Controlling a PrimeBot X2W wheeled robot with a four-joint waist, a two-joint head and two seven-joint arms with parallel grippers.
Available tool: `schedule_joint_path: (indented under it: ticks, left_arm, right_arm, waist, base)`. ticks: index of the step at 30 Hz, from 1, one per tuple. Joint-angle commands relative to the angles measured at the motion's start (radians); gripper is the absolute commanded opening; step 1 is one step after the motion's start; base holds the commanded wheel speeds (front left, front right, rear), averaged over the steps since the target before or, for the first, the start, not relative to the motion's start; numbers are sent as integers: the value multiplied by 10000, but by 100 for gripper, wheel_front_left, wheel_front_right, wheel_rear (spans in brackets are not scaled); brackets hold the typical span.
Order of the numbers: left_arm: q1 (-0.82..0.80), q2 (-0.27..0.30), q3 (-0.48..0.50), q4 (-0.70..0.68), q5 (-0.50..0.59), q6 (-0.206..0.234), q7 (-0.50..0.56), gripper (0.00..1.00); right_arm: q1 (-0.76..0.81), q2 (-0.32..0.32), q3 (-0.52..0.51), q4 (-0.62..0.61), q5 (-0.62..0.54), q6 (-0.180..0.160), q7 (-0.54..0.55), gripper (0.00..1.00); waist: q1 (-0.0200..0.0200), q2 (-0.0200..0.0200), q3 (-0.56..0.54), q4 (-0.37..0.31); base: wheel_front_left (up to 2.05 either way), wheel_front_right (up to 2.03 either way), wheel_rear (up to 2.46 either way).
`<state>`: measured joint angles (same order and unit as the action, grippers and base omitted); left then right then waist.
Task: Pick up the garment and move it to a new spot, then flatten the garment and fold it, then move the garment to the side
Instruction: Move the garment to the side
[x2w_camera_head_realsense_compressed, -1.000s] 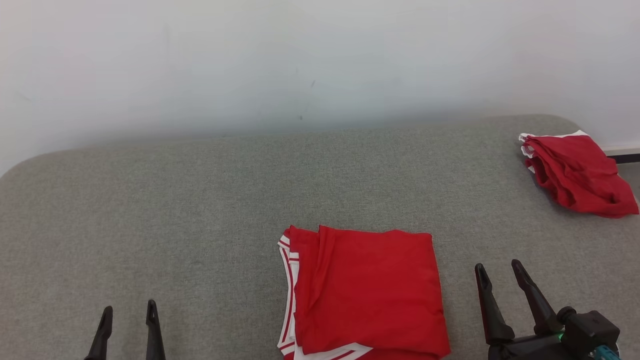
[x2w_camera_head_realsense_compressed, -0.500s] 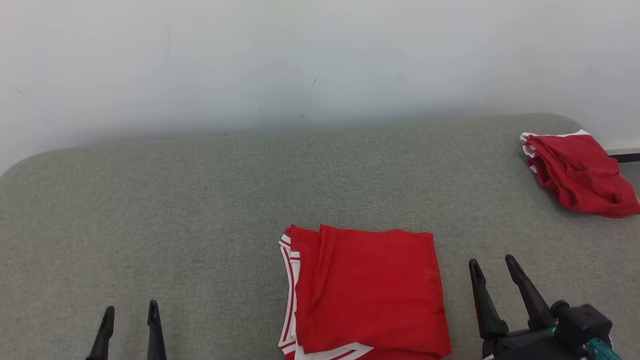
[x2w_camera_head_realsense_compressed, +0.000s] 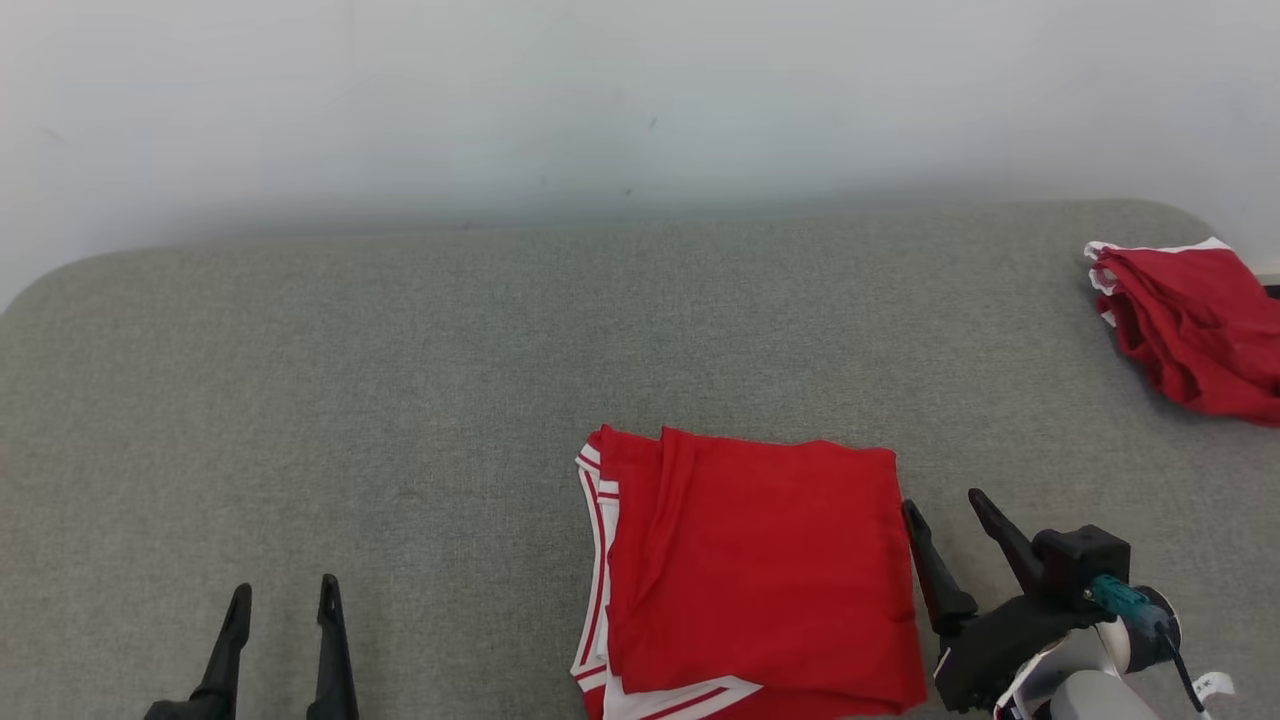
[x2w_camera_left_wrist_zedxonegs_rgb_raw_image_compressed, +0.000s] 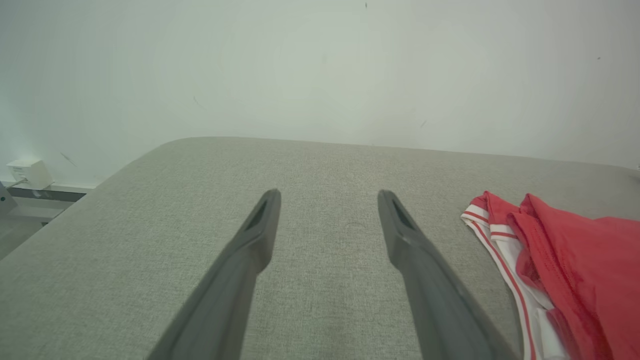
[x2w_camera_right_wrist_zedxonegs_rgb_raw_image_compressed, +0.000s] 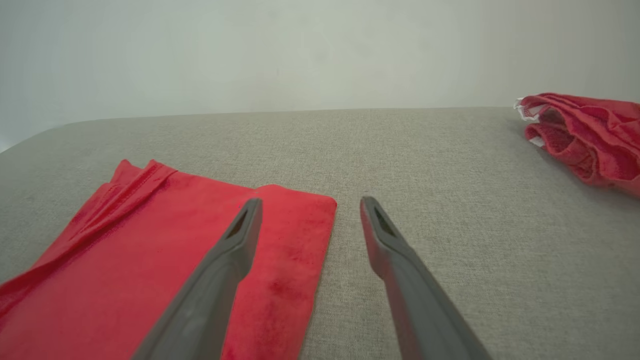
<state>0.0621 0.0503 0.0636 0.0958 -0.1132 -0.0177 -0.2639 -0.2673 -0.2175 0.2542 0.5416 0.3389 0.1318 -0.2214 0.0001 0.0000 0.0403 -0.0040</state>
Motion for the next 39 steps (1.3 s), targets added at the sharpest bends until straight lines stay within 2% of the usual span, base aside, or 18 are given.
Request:
schedule_joint_path:
  ticks: [1, 10, 17, 18, 19, 20, 27, 30, 33, 39]
  left_arm:
    - [-181, 5, -57, 7, -34, 50, 0, 100]
    - [-579, 5, -300, 125, -114, 166, 0, 100]
    - [-611, 2, -202, 139, -229, 269, 0, 100]
    - [-603, 4, -179, 124, -245, 262, 1, 100]
    - [-607, 2, -180, 114, -252, 282, 0, 100]
    - [-618, 5, -188, 106, -274, 307, 0, 100]
    - [-903, 5, -373, 63, -365, 367, 1, 100]
    - [-1128, 5, -514, 4, -370, 380, 2, 100]
    - [-1421, 2, -724, -71, -397, 367, 0, 100]
    - [-2144, 7, -1097, -196, -437, 472, 2, 100]
  right_arm:
    - [-266, -11, 130, 449, 130, -28, -34, 100]
    - [-1188, 269, 829, 2721, 804, -28, -244, 100]
    - [-981, 707, 1392, 3748, 1467, -26, -309, 100]
    - [-901, 830, 1470, 3815, 1650, -26, -299, 69]
    - [-842, 915, 1587, 3857, 1817, -5, -282, 27]
    - [-823, 965, 1717, 3903, 1993, -2, -269, 0]
    - [-1833, 413, 2168, 3909, 2510, -37, -305, 0]
    - [-2636, -87, 2419, 3700, 2552, -36, -381, 0]
    - [-3513, -689, 2650, 3520, 2617, -31, -371, 0]
    - [-5117, -2312, 3244, 2923, 2721, -29, -76, 0]
  waist:
    - [-1, 0, 237, 184]
    - [-1, 0, 729, 447]
    - [-1, 0, 785, 431]
    - [-1, 0, 789, 413]
    - [-1, 0, 804, 398]
    - [-1, 0, 826, 375]
    - [-1, 0, 1172, 340]
    - [-1, 0, 1532, 334]
    - [-1, 0, 2042, 329]
    - [-1, 0, 3297, 166]
  base:
    - [0, 0, 0]
    - [0, 0, 0]
    - [0, 0, 0]
    - [0, 0, 0]
    - [0, 0, 0]
    - [0, 0, 0]
    - [0, 0, 0]
    - [0, 0, 0]
    - [0, 0, 0]
    - [0, 0, 0]
